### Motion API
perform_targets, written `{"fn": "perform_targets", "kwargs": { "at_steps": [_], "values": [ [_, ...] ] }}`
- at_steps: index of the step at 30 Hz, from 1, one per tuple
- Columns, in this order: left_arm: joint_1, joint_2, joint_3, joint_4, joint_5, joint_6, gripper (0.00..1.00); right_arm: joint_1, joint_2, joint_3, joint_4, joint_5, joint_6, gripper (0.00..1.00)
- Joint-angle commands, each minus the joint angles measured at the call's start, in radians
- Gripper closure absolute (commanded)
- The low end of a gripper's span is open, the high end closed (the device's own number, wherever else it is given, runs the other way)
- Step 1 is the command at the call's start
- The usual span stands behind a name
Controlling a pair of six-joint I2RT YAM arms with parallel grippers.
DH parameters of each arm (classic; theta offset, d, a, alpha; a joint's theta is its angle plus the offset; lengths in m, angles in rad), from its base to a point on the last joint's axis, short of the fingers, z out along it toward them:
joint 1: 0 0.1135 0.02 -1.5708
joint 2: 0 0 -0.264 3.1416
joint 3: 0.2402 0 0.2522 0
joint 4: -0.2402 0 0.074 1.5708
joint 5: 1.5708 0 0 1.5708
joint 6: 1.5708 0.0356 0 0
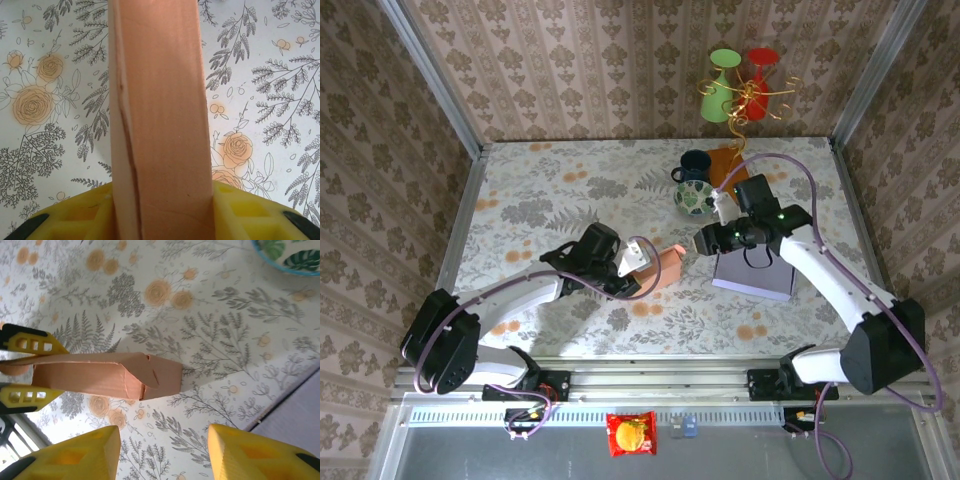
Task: Fold the paper box
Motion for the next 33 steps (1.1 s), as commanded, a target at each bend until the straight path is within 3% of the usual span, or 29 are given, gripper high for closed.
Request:
{"fn": "perform_targets", "kwargs": {
  "at_steps": [1,14,23,33],
  "values": [
    [0.012,-0.018,0.003,-0.078,0.046,0.041,0.62,0.012,0.026,0.03,-0.029,-0.089,-0.067,0.49],
    [0.04,-0.005,0.021,-0.102,0.096,0.073,0.61,0.069,0.136,0.049,-0.009,-0.043,-0.158,0.48],
    [0.043,0.001,0.027,-0.096,0.099,0.066,0.61,0.082,0.16,0.056,0.006,-0.102,-0.162,0.5],
    [0.044,-0.008,0.026,-0.097,0.101,0.068,0.61,0.119,0.194,0.092,-0.004,-0.052,-0.171,0.57]
  ]
}}
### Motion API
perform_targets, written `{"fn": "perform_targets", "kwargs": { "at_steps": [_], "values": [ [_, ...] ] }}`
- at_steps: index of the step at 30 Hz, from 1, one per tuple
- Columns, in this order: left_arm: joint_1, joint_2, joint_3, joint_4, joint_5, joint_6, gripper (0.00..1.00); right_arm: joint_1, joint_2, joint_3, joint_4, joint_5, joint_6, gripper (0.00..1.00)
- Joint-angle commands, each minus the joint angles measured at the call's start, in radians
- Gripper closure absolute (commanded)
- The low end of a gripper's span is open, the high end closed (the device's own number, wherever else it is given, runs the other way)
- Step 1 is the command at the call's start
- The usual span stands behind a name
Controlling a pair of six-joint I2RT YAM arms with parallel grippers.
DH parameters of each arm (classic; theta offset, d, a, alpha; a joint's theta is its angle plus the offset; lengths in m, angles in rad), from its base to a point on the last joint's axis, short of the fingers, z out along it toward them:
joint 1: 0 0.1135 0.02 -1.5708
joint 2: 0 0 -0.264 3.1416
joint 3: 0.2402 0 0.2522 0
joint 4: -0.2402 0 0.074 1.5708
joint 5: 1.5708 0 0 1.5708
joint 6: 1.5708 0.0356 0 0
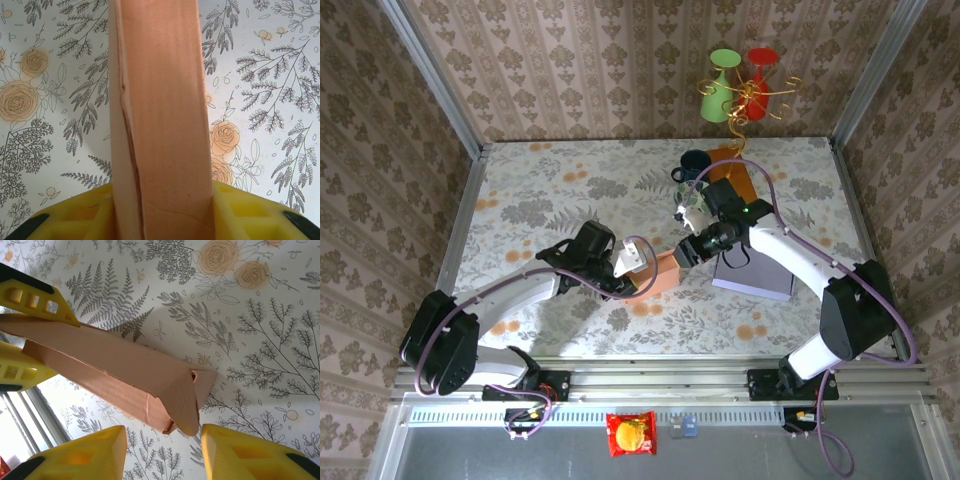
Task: Fold the paper box
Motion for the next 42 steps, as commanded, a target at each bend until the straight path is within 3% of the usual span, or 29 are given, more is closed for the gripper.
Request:
{"fn": "perform_targets", "kwargs": {
  "at_steps": [1,12,37,42],
  "values": [
    [0.006,-0.001,0.017,-0.042,0.027,0.016,0.61,0.008,0.005,0.035,0.001,0.016,-0.02,0.58],
    [0.006,-0.001,0.021,-0.04,0.027,0.016,0.61,0.019,-0.001,0.04,-0.005,0.028,-0.023,0.73],
    [-0.006,0.013,0.033,-0.033,0.024,0.01,0.62,0.053,0.035,0.072,-0.02,0.139,-0.016,0.77],
    [-0.007,0.012,0.033,-0.032,0.025,0.011,0.62,0.063,0.044,0.08,-0.023,0.165,-0.009,0.82]
  ]
}}
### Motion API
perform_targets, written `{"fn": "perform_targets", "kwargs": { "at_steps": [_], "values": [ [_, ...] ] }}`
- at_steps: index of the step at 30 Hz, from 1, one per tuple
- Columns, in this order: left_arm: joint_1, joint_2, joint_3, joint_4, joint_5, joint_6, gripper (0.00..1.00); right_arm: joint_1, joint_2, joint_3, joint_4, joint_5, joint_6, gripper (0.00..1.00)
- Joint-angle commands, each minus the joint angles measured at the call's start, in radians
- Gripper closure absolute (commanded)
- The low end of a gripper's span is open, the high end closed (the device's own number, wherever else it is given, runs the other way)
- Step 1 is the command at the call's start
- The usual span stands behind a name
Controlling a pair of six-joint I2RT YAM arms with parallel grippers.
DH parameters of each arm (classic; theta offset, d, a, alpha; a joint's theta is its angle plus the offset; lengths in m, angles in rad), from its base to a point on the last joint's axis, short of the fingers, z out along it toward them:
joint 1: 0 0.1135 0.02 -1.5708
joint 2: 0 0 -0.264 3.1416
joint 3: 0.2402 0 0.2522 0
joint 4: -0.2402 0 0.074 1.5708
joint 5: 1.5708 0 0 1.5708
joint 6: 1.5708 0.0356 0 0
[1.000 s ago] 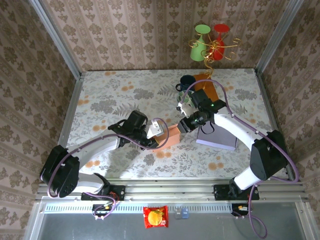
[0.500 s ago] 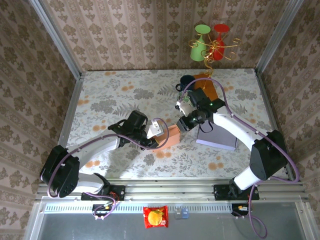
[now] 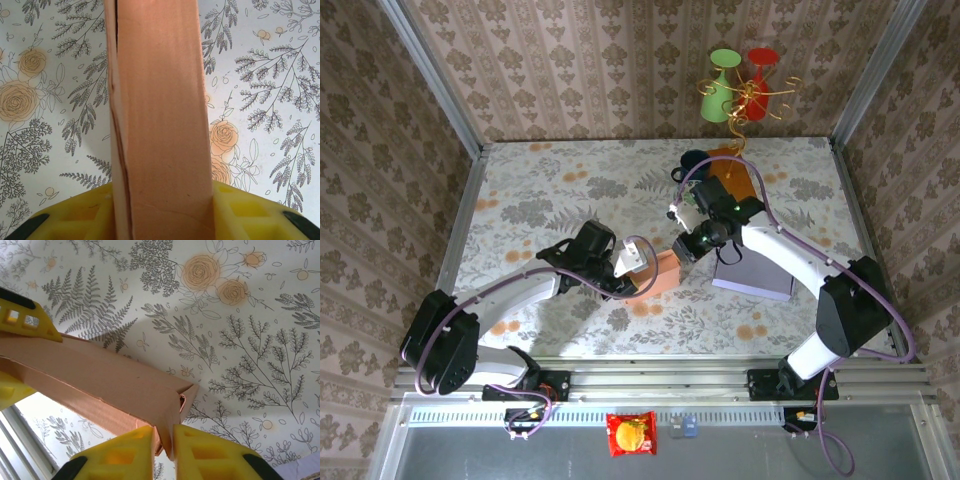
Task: Fold the paper box
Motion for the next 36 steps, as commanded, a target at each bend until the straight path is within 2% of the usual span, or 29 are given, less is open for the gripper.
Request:
{"fn": "perform_targets", "kwargs": {
  "at_steps": [1,10,25,36],
  "values": [
    [-0.005,0.009,0.027,-0.023,0.024,0.011,0.62,0.013,0.015,0.024,-0.018,0.042,-0.006,0.83],
    [-0.005,0.012,0.024,-0.007,0.009,-0.014,0.63,0.041,-0.005,0.009,-0.01,0.162,0.032,1.0],
    [-0.01,0.015,0.035,0.024,-0.049,-0.055,0.67,0.086,-0.082,-0.064,0.063,0.191,0.298,1.0],
    [-0.01,0.014,0.05,0.001,-0.069,-0.038,0.63,0.089,-0.07,-0.021,0.01,0.19,0.345,1.0]
  ]
}}
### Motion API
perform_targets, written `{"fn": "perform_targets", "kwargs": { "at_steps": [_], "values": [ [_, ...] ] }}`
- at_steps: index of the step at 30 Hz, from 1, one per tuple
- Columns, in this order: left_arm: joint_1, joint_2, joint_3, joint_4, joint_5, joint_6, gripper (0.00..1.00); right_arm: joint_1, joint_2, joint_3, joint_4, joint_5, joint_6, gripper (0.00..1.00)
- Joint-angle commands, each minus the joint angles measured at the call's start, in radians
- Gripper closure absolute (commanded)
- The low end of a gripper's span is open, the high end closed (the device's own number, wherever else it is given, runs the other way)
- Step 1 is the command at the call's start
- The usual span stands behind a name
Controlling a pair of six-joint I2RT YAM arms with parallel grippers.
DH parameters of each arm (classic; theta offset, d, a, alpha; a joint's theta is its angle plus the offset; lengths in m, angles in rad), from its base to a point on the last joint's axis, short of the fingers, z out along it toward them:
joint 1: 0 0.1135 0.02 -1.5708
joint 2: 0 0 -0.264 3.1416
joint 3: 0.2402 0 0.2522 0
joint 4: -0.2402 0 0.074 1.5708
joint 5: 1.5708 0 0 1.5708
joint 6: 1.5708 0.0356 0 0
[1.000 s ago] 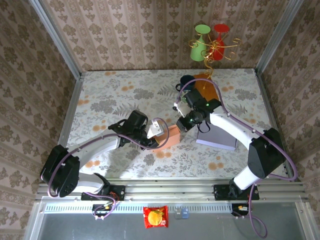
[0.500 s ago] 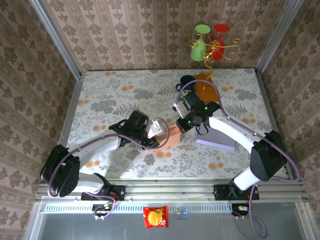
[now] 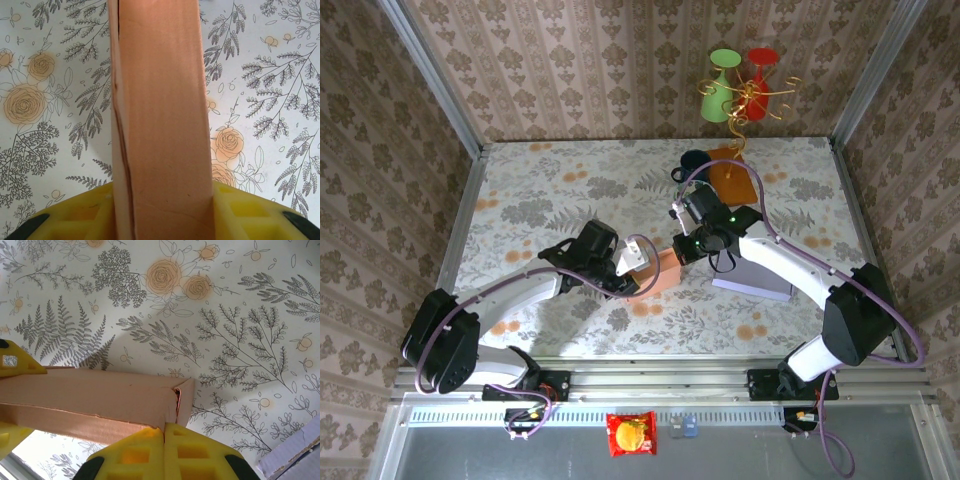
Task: Fold the paper box
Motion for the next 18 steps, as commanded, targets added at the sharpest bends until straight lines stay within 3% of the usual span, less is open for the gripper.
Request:
{"fn": "perform_targets", "kwargs": {
  "at_steps": [1,18],
  "values": [
    [0.003,0.008,0.04,-0.013,-0.034,-0.008,0.63,0.009,-0.021,0.023,-0.047,0.007,0.039,1.0],
    [0.001,0.01,0.04,-0.021,-0.039,0.011,0.61,0.012,-0.024,-0.008,-0.048,0.042,0.031,1.0]
  ]
}}
